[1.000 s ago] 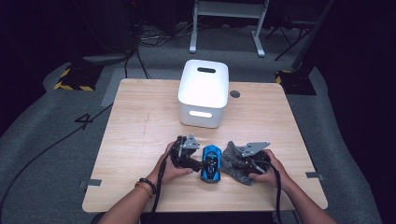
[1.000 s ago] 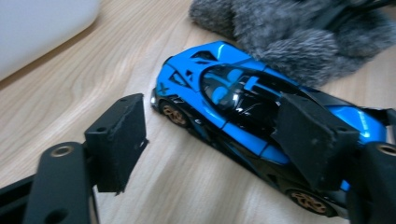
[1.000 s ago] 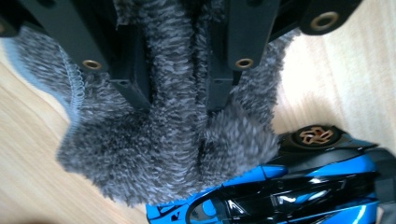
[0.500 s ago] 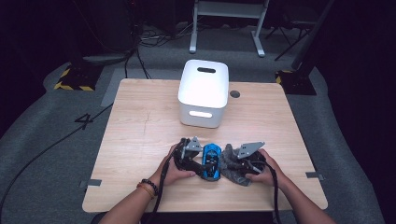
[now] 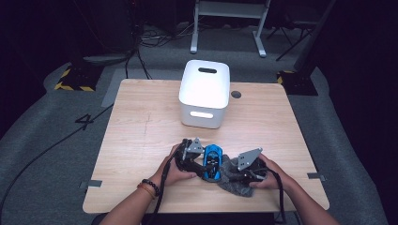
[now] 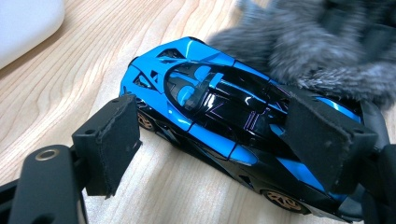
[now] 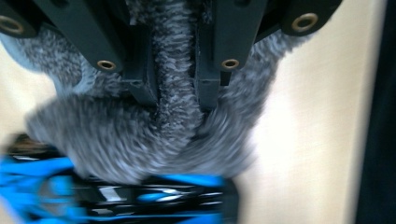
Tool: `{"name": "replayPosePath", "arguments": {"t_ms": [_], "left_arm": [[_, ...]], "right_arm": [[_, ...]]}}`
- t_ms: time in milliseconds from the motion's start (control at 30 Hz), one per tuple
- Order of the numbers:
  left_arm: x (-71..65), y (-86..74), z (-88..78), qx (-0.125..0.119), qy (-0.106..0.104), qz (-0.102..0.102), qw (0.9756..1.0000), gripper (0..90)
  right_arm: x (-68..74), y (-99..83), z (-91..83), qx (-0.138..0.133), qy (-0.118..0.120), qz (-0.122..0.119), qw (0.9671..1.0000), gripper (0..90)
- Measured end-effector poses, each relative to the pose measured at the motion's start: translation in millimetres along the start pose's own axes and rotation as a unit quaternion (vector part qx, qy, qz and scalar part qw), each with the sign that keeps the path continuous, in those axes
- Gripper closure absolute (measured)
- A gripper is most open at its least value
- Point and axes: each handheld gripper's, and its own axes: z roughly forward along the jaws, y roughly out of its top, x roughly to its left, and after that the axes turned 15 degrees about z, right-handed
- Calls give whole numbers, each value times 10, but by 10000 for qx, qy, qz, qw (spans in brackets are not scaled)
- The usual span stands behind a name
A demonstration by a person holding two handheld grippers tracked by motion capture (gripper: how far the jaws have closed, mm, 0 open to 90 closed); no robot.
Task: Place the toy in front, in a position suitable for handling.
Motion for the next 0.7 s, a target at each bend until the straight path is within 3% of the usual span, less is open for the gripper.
{"name": "replayPosePath", "arguments": {"t_ms": [133, 300, 467, 533, 700], "left_arm": [[36, -30, 12, -58, -125, -162, 9998, 191], [14, -9, 5, -5, -48, -81, 10000, 191], [32, -21, 9, -30, -30, -125, 9999, 191], [38, -25, 13, -51, -64, -138, 9999, 191], [26, -11, 7, -14, -27, -52, 10000, 191]], "right_arm": [[-137, 62, 17, -242, -649, 343, 9970, 741], [-322, 145, 58, -462, -1292, 700, 9881, 744], [-506, 207, 122, -634, -1573, 1109, 9793, 740], [-535, 233, 129, -653, -1788, 1192, 9745, 740], [-569, 257, 143, -612, -1867, 1261, 9724, 745]]}}
